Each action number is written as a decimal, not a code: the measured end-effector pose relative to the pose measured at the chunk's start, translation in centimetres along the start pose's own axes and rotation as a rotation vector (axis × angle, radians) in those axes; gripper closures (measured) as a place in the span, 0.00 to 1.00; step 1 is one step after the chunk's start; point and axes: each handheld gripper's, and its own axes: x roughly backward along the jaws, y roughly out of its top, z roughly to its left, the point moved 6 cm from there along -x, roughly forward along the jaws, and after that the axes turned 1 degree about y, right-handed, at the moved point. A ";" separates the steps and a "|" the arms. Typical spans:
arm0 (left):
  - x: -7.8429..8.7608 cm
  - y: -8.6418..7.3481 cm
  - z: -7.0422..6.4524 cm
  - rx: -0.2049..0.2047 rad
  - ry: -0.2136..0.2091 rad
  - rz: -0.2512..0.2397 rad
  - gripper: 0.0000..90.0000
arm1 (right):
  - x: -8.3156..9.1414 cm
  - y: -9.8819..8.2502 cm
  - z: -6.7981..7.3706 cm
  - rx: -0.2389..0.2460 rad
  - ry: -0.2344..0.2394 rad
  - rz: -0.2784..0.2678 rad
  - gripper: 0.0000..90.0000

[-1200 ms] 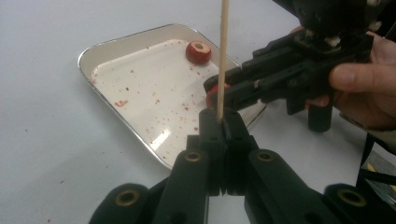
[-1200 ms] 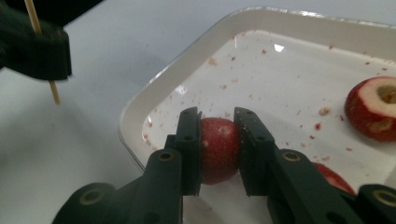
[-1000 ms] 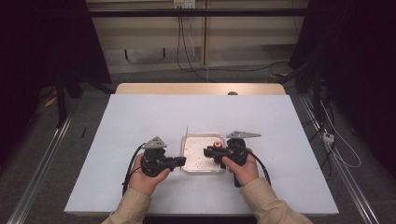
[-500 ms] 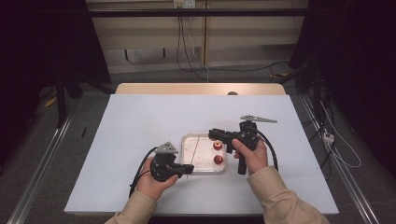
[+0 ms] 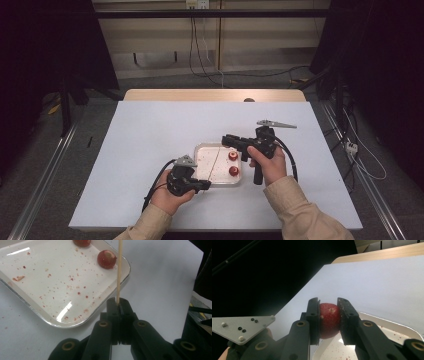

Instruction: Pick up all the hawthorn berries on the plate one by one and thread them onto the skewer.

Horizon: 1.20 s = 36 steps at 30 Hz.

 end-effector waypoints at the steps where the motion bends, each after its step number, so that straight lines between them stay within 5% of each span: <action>1: 0.0 0.0 0.1 0.000 0.001 0.003 0.99 | 0.0 0.0 0.0 0.004 -0.001 -0.001 0.81; 36: -0.1 0.4 -0.1 0.001 0.015 -0.015 0.99 | -1.5 -1.0 1.2 0.061 0.009 0.042 0.81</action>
